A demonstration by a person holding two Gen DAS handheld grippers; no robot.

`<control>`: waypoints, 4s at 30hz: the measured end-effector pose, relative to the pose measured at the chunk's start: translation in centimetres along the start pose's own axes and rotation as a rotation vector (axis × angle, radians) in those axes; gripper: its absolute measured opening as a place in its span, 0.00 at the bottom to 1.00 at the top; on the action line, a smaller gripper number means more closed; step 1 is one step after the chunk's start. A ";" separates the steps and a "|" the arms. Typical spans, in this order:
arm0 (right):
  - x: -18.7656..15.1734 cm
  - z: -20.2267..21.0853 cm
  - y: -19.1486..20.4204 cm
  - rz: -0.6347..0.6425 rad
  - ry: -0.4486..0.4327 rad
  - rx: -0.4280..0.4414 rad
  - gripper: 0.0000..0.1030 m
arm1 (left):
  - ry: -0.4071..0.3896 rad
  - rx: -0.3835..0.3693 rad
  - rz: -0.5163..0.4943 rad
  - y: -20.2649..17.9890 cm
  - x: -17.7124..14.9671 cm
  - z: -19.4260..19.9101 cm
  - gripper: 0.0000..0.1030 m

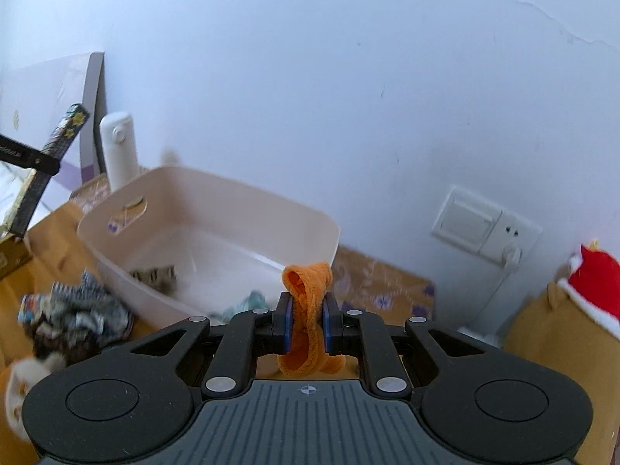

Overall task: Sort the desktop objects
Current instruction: 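Carry both items over the basket and open both tools to drop them, then move both tools back toward the tissue pack and plush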

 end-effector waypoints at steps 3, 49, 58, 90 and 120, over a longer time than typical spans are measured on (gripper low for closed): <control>1.2 -0.9 0.3 -0.009 -0.013 -0.004 0.14 | -0.026 -0.071 0.002 -0.8 1.8 -1.2 0.22; 0.7 -10.1 7.3 -0.169 0.159 -0.094 1.00 | 0.200 -0.295 -0.161 -6.0 -1.7 -10.2 0.71; 2.1 -6.3 9.1 -0.134 0.117 -0.080 1.00 | 0.157 -0.277 -0.154 -3.8 -1.8 -6.2 0.75; -9.9 0.6 10.3 -0.231 0.251 -0.091 1.00 | 0.317 -0.243 -0.164 4.4 -14.7 -1.3 0.80; -13.1 -4.8 11.2 -0.493 0.343 -0.292 0.93 | 0.522 -0.333 -0.307 0.5 -20.6 -7.5 0.79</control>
Point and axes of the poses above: each gripper's, at about its wrist camera, not at the fingertips, and z roughly against the way its jaws point, y to its left, x to its top, the point moved 6 cm from there along -z, roughly the way its jaws point, and after that the axes turned 10 degrees about -z, right-handed, at the moved point
